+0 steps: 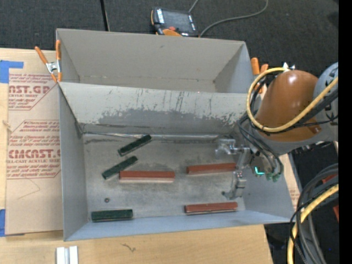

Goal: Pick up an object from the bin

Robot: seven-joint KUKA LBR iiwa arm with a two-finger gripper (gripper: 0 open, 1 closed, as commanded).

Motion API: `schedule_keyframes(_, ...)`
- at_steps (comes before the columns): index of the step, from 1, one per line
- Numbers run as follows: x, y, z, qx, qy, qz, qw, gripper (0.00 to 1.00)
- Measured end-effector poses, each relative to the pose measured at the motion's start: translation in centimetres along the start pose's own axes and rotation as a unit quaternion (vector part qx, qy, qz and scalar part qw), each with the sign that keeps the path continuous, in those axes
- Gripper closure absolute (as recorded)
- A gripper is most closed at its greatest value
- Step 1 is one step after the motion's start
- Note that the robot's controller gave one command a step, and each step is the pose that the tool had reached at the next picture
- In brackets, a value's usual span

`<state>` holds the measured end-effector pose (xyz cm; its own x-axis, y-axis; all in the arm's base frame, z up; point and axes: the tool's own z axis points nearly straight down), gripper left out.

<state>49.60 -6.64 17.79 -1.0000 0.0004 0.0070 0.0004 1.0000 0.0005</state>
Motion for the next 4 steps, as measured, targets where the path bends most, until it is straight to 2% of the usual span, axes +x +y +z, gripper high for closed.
schedule_keyframes(1, -2.1, 0.2, 11.0, -0.001, -0.0038, 0.071, 0.9975, 0.00)
schedule_keyframes(2, -2.1, 0.1, 10.6, 0.000, -0.0040, 0.070, 0.9975, 1.00)
schedule_keyframes(3, 1.0, 0.7, 0.0, 0.000, -0.0068, 0.065, 0.9978, 1.00)
schedule_keyframes(4, 1.1, 0.7, 0.5, 0.000, -0.0038, 0.065, 0.9978, 0.00)
